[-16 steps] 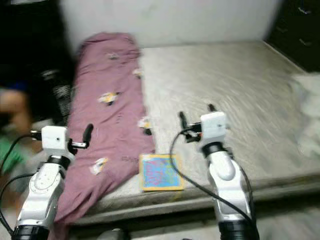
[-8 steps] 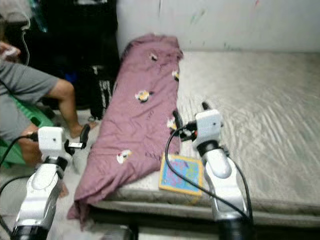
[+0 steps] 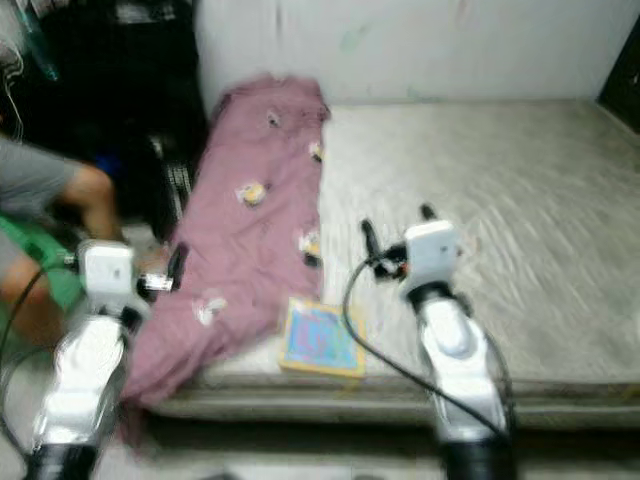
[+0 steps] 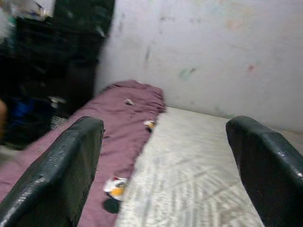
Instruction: Clean up the room
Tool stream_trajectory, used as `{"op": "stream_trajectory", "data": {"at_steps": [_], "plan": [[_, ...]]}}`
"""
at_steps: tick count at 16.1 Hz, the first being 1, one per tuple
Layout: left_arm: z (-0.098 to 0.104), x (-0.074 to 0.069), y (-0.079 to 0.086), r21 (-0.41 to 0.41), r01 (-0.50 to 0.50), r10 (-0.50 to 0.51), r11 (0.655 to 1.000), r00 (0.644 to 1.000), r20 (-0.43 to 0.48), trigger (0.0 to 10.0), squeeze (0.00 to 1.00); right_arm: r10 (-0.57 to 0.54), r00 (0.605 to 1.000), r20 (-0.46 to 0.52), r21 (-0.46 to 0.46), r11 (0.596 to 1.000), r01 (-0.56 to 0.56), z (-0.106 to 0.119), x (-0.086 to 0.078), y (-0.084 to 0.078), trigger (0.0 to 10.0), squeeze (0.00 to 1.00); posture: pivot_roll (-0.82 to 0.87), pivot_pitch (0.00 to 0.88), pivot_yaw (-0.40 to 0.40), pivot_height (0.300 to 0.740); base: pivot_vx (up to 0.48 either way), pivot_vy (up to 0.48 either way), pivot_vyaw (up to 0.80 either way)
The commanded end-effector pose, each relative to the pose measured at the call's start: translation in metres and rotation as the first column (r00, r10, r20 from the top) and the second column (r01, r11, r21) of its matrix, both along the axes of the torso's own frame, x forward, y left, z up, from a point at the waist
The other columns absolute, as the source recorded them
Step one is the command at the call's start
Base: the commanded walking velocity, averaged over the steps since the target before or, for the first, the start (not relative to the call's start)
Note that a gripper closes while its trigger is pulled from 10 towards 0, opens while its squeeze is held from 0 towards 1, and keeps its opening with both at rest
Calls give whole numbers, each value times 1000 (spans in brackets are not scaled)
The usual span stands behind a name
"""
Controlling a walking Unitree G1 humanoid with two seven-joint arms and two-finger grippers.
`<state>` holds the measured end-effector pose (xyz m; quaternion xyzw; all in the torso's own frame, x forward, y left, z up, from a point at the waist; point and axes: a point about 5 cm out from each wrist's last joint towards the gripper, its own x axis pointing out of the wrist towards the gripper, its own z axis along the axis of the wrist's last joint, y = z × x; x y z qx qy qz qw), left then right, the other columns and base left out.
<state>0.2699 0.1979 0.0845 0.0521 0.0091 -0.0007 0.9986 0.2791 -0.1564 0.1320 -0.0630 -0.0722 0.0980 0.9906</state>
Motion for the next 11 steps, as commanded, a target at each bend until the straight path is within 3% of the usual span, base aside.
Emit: {"op": "stream_trajectory", "data": {"at_steps": [1, 4, 10, 11], "plan": [[2, 2, -2, -4, 10, -10, 1000, 1000, 7, 10000, 0, -1, 1000, 19, -9, 1000, 2, 5, 2, -1, 10000, 0, -83, 0, 32, 740, 0, -319, 0], [2, 2, 0, -6, -36, 36, 999, 999, 24, 10000, 0, -2, 1000, 18, -4, 1000, 2, 5, 2, -1, 10000, 0, -83, 0, 30, 740, 0, -104, 0], [2, 5, 2, 4, -25, 25, 1000, 1000, 17, 10000, 0, 0, 999, 35, -26, 1000, 1, 7, 4, -1, 10000, 0, -83, 0, 30, 740, 0, 0, 0], [2, 6, 1, 3, -22, 22, 1000, 1000, 15, 10000, 0, -2, 999, 35, -25, 1000, 3, 7, 4, -1, 10000, 0, -83, 0, 30, 740, 0, 0, 800]]}}
